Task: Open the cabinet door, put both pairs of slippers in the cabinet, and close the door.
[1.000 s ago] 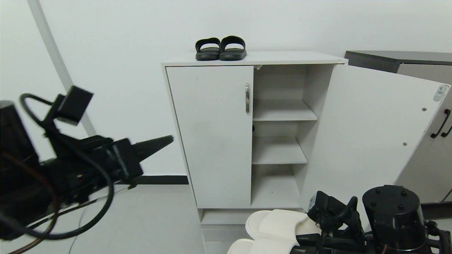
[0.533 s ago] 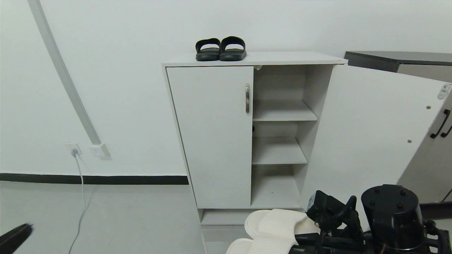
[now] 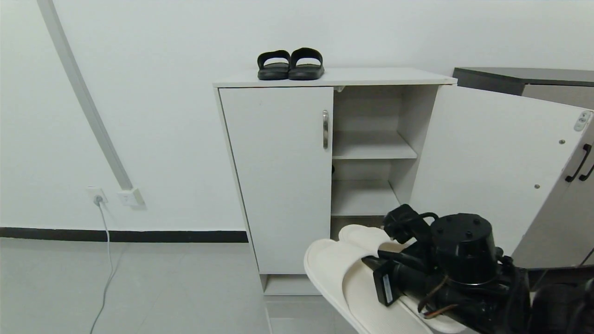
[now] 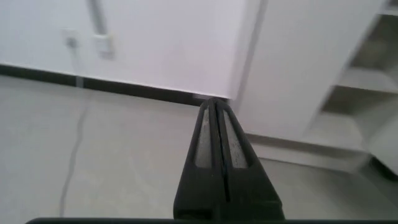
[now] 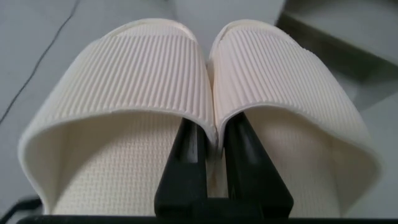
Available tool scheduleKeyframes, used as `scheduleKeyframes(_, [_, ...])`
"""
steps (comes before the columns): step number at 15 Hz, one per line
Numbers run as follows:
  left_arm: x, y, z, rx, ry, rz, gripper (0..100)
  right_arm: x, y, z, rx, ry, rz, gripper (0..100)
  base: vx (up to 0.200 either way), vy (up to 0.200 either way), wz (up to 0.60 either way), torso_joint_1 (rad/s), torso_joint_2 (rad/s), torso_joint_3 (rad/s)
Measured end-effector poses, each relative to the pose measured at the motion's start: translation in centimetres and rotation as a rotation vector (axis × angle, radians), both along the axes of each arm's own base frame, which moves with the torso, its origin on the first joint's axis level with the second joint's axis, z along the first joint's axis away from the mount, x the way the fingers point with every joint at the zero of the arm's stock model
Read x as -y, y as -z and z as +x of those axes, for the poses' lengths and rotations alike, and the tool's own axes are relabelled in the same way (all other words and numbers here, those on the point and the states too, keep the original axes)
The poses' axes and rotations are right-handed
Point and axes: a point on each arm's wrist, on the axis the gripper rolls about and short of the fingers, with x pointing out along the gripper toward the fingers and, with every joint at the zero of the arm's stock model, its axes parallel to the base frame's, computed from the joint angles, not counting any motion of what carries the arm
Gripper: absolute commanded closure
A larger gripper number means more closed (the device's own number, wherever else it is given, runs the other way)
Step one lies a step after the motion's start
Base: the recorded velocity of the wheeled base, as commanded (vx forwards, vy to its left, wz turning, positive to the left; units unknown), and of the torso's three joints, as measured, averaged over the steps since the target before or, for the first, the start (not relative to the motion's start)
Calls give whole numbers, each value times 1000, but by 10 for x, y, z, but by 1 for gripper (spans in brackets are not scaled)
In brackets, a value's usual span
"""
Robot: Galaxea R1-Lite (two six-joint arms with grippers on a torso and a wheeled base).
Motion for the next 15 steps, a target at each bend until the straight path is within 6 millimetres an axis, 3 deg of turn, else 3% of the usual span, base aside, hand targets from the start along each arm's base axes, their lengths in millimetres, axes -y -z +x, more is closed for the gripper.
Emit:
scheduleKeyframes(5, [3, 12, -2, 42, -146, 41, 100, -25, 13, 32, 21, 197, 7, 100, 0, 0, 0, 0, 0, 0])
scheduleKeyframes(6, [3, 12, -3, 67, -114, 61, 100, -27, 17, 36, 21, 213, 2, 100, 0, 0, 0, 0, 0, 0])
scheduleKeyframes(9, [10, 17, -3, 112, 207, 91, 100, -34, 25, 46, 23, 266, -2, 100, 0, 0, 0, 0, 0, 0])
scheduleKeyframes(15, [11, 22, -3, 113, 279, 74, 100, -53, 35, 75, 96, 501, 7, 100, 0, 0, 0, 0, 0, 0])
